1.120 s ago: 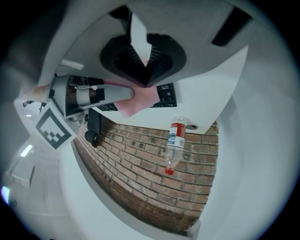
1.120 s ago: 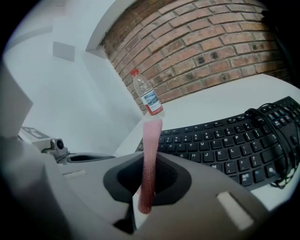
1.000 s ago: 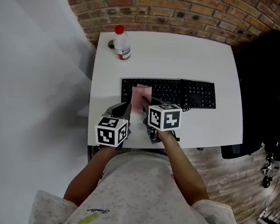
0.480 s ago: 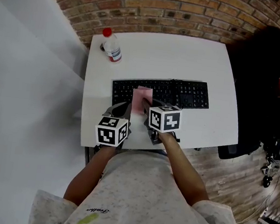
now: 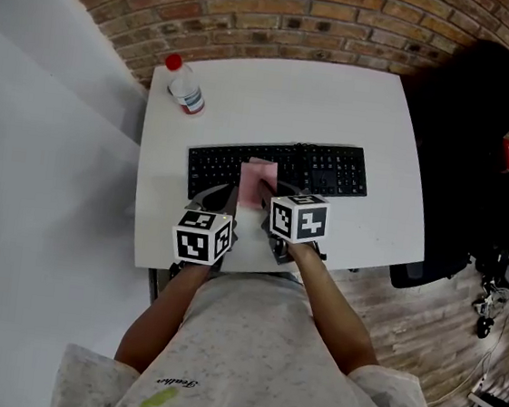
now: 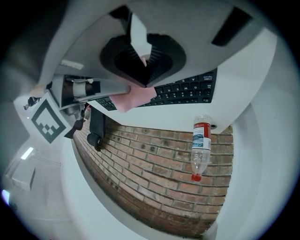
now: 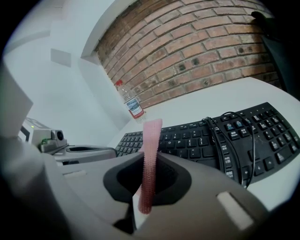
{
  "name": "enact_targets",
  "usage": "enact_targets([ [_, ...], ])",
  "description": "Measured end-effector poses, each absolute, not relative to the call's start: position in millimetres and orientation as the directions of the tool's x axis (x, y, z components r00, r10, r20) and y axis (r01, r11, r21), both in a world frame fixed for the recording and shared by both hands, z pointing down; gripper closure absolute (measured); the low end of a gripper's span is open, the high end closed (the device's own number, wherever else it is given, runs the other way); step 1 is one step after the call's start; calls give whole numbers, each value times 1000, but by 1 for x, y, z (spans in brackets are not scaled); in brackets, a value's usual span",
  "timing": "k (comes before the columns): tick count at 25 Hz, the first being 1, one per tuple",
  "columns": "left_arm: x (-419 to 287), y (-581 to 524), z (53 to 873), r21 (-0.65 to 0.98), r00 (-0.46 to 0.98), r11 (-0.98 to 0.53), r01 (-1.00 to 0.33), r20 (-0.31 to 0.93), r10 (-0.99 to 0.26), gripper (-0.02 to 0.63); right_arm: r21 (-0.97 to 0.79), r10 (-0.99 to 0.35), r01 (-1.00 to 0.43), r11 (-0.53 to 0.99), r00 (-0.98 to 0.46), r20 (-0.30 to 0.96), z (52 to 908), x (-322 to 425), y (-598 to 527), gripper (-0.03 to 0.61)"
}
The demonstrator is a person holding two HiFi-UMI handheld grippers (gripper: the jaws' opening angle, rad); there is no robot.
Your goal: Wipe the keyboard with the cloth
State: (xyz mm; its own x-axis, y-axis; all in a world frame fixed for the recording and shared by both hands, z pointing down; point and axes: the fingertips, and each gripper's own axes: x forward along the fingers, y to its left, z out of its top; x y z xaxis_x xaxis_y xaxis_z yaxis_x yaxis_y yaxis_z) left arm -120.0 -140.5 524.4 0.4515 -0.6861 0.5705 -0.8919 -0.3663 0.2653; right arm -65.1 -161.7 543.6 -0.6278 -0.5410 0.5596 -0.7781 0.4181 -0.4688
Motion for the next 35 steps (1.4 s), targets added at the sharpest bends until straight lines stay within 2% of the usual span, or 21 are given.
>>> enact_targets([
  [35, 18, -154, 520, 271, 494, -415, -868, 549, -674, 620, -455, -591, -781, 427, -623, 513, 531, 81, -166, 560],
])
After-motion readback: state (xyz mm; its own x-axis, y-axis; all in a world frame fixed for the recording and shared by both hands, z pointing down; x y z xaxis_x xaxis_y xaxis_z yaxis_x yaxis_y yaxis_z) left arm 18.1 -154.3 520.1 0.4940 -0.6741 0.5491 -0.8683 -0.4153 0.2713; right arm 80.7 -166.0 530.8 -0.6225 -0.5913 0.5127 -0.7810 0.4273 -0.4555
